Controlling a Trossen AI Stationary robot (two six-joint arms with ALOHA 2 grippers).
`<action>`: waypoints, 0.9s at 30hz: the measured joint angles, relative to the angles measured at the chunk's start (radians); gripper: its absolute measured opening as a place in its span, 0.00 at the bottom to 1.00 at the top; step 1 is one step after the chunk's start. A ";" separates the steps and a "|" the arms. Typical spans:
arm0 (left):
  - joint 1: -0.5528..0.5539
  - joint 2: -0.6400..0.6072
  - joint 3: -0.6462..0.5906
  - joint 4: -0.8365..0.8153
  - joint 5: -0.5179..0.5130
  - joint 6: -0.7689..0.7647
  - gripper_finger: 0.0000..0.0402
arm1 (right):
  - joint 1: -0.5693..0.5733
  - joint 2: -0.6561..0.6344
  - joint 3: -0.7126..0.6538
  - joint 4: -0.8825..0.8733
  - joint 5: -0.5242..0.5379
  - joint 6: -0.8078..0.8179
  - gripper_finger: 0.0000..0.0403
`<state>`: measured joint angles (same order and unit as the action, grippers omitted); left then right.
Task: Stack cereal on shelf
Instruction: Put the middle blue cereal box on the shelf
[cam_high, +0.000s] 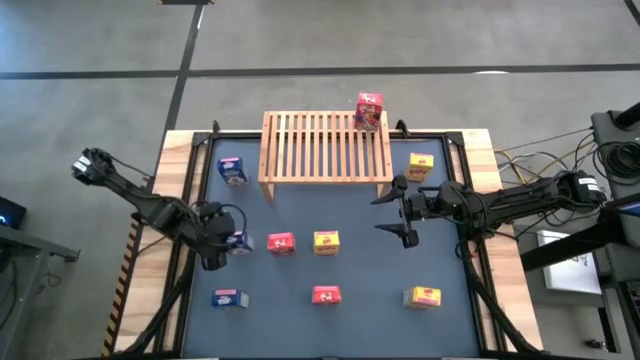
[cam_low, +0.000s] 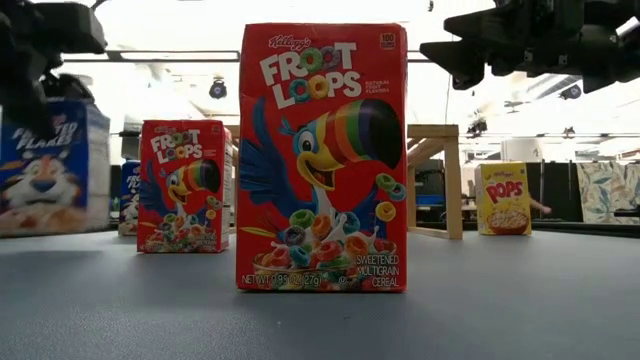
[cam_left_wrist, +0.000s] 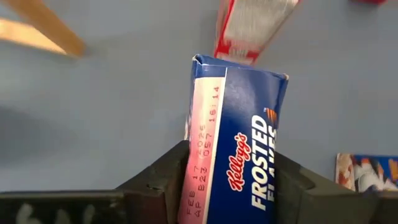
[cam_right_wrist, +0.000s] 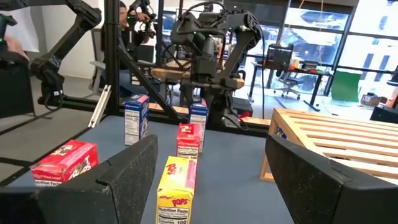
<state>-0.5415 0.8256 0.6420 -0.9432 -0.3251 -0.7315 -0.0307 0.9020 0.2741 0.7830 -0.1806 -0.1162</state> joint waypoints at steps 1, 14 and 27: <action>0.000 -0.002 0.014 -0.001 -0.012 0.010 0.33 | 0.000 0.000 0.000 0.000 0.000 0.000 0.71; 0.041 -0.010 0.378 -0.120 -0.376 0.292 0.38 | 0.000 0.000 0.000 -0.011 0.010 -0.017 0.71; 0.533 -0.009 0.493 0.343 -0.093 0.993 0.38 | 0.000 0.000 0.000 -0.017 0.029 -0.034 0.71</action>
<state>-0.0082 0.8165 1.1351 -0.5998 -0.4182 0.2619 -0.0311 0.9024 0.2741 0.7657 -0.1513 -0.1497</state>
